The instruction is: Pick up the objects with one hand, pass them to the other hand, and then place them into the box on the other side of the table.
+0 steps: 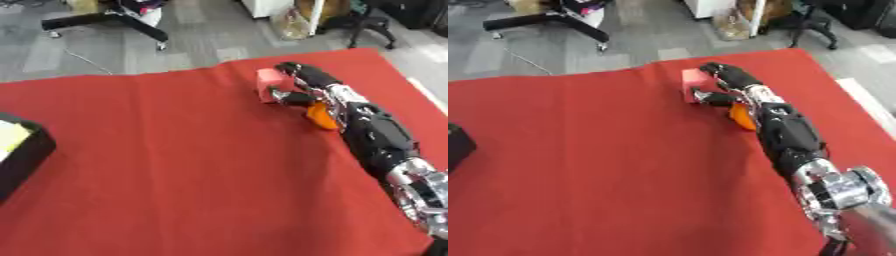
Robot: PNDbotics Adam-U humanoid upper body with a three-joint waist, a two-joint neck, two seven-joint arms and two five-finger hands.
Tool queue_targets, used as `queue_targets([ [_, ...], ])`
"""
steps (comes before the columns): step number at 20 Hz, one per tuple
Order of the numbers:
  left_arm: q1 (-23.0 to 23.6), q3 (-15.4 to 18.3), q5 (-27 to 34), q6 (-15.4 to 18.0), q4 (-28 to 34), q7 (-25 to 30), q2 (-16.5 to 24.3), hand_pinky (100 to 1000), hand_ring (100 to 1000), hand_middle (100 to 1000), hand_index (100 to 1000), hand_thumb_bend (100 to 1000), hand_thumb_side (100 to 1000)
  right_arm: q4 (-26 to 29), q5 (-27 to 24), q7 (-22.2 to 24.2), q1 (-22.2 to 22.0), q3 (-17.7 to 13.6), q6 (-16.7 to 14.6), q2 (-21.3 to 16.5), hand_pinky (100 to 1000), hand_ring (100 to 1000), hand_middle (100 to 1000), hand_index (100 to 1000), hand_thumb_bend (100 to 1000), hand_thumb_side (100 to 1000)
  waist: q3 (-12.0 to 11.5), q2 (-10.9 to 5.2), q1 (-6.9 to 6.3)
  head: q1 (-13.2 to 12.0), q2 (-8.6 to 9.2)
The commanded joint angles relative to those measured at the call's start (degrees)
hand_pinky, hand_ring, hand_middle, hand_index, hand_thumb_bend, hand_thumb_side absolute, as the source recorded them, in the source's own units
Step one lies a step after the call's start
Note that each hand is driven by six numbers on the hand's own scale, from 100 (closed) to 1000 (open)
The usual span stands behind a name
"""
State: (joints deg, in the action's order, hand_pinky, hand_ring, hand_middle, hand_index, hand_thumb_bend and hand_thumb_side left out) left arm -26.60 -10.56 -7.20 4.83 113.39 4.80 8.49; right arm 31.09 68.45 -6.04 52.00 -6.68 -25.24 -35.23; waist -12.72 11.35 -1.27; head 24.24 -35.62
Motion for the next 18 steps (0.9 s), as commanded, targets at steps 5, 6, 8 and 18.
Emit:
queue_targets([
  [5, -0.6, -0.1, -0.4, 0.1, 1.2, 0.8, 0.1, 749, 541, 540, 737, 495, 769, -0.3, 1.0, 0.4, 0.6, 0.0, 0.3, 0.3, 789, 742, 809, 911, 100, 799, -0.1, -0.62, -0.03, 0.9, 0.29],
  [6, -0.5, -0.1, -0.4, 0.1, 1.2, 0.8, 0.1, 749, 541, 539, 737, 495, 770, -0.2, 1.0, 0.2, 0.6, 0.0, 0.3, 0.4, 768, 708, 765, 883, 100, 768, -0.1, -0.61, -0.03, 1.1, 0.26],
  [8, -0.5, -0.1, -0.4, 0.2, 1.2, 0.9, 0.0, 749, 541, 539, 737, 494, 770, 0.1, 0.9, -0.2, 0.7, 0.0, 0.3, 0.5, 733, 655, 710, 847, 100, 737, -0.1, -0.62, -0.01, 1.3, 0.26],
  [18, -0.1, 0.0, -0.6, -0.1, 1.2, 1.0, -0.1, 749, 540, 538, 735, 490, 778, 4.1, -3.8, -5.3, 1.0, -0.4, -1.5, 0.7, 596, 465, 477, 599, 100, 693, 0.3, -0.95, 0.23, 1.1, -0.20],
])
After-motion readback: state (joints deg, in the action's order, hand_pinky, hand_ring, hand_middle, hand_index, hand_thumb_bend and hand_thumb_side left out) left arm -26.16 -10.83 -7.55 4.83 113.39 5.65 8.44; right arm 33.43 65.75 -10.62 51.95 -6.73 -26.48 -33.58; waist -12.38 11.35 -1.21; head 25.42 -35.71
